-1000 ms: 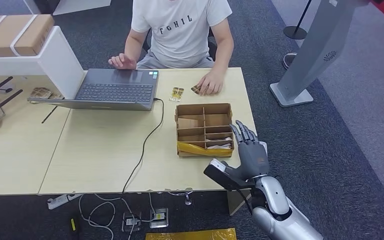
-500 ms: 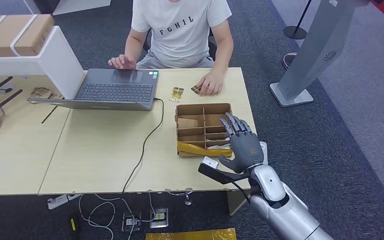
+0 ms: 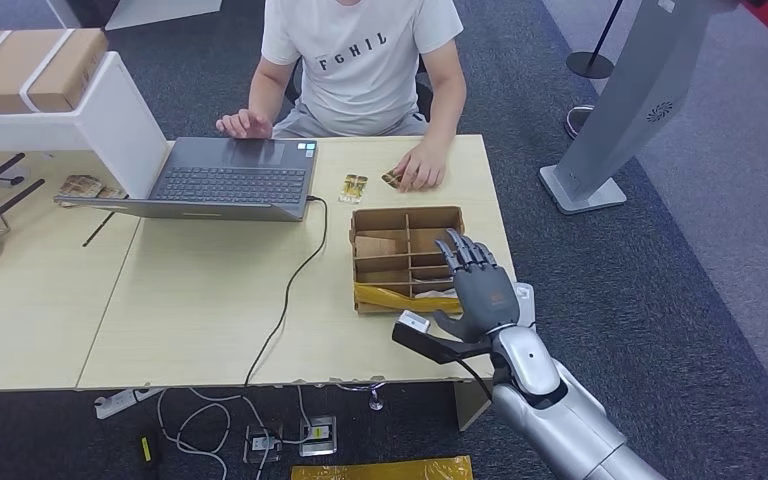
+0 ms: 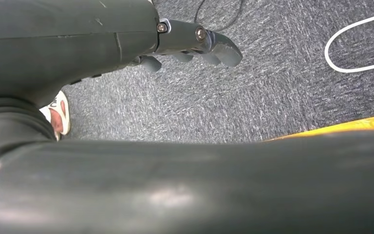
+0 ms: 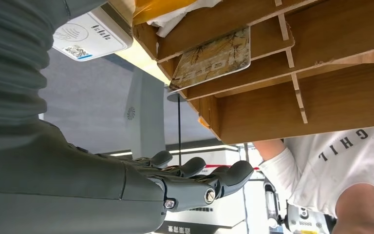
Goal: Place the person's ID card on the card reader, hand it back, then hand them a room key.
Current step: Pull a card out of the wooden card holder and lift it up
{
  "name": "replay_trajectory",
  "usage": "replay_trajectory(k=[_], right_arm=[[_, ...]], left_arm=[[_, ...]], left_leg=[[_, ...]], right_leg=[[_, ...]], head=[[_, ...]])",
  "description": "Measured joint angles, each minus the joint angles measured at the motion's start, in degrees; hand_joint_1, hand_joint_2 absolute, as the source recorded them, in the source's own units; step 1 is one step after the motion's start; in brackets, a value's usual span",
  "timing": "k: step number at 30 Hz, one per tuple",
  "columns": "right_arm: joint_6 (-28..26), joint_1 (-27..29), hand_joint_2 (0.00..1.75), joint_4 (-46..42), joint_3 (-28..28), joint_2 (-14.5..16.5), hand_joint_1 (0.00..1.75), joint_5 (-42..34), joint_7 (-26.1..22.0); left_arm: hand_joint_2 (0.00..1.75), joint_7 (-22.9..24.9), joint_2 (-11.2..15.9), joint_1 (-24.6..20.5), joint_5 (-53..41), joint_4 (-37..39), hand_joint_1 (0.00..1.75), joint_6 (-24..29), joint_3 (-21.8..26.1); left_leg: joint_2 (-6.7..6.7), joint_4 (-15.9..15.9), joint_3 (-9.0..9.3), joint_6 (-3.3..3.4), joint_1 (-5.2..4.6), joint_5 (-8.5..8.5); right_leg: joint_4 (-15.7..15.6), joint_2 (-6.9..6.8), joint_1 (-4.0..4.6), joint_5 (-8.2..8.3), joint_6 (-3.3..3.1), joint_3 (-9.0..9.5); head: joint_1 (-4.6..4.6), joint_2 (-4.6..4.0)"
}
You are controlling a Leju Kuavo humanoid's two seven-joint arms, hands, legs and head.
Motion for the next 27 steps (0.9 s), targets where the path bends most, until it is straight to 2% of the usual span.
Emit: replay_trajectory(k=[24,25,26,27], right_arm=[[-1.0,-2.0,1.75,7.7,0.0,2.0,0.00,0.0,-0.5],[-0.9,-2.0,1.75,7.8,0.0,2.0,0.10,-0.1,-0.5],[-0.9,-2.1,1.75,8.0,0.0,2.1,0.42,-0.1,-0.5],[-0.8,-2.1,1.75,8.1,0.0,2.1,0.86,-0.2,-0.5]], left_arm=[[0.00,0.0,0.0,0.0,0.1,0.0,0.00,0.0,-0.6],[0.00,0.0,0.0,0.0,0.1,0.0,0.00,0.0,-0.6],[0.00,0.0,0.0,0.0,0.2,0.0,0.00,0.0,-0.6],[0.00,0.0,0.0,0.0,0.2,0.0,0.00,0.0,-0.6]], left_leg=[[0.00,0.0,0.00,0.00,0.00,0.00],[0.00,0.0,0.00,0.00,0.00,0.00],[0.00,0.0,0.00,0.00,0.00,0.00],[0.00,0.0,0.00,0.00,0.00,0.00]], right_leg=[[0.0,0.00,0.00,0.00,0.00,0.00],[0.0,0.00,0.00,0.00,0.00,0.00],[0.0,0.00,0.00,0.00,0.00,0.00],[0.0,0.00,0.00,0.00,0.00,0.00]], head=[[0.00,0.00],[0.00,0.00],[0.00,0.00],[0.00,0.00]])
